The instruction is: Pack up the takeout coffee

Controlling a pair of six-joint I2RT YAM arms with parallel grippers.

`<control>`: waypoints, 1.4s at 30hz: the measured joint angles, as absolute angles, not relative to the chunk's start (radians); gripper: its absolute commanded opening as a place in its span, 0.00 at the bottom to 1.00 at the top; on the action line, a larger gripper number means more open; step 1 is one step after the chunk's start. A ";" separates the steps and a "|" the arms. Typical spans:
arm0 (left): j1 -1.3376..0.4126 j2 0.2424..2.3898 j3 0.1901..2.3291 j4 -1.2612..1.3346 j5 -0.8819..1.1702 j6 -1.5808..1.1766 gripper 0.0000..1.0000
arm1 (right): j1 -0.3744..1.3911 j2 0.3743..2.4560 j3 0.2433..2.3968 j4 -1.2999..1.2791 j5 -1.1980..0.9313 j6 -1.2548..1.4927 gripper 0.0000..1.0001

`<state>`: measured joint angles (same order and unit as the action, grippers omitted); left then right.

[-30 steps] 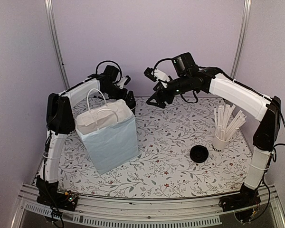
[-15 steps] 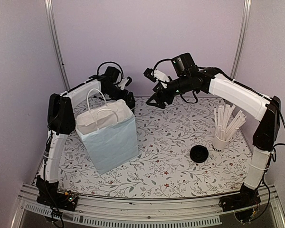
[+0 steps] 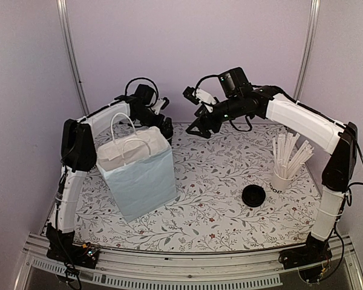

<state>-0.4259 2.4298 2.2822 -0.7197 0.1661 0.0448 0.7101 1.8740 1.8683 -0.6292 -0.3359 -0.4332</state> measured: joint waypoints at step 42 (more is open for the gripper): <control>-0.437 2.375 2.226 -0.732 0.091 0.047 0.99 | 0.710 1.874 1.839 -0.635 -0.350 -0.433 0.86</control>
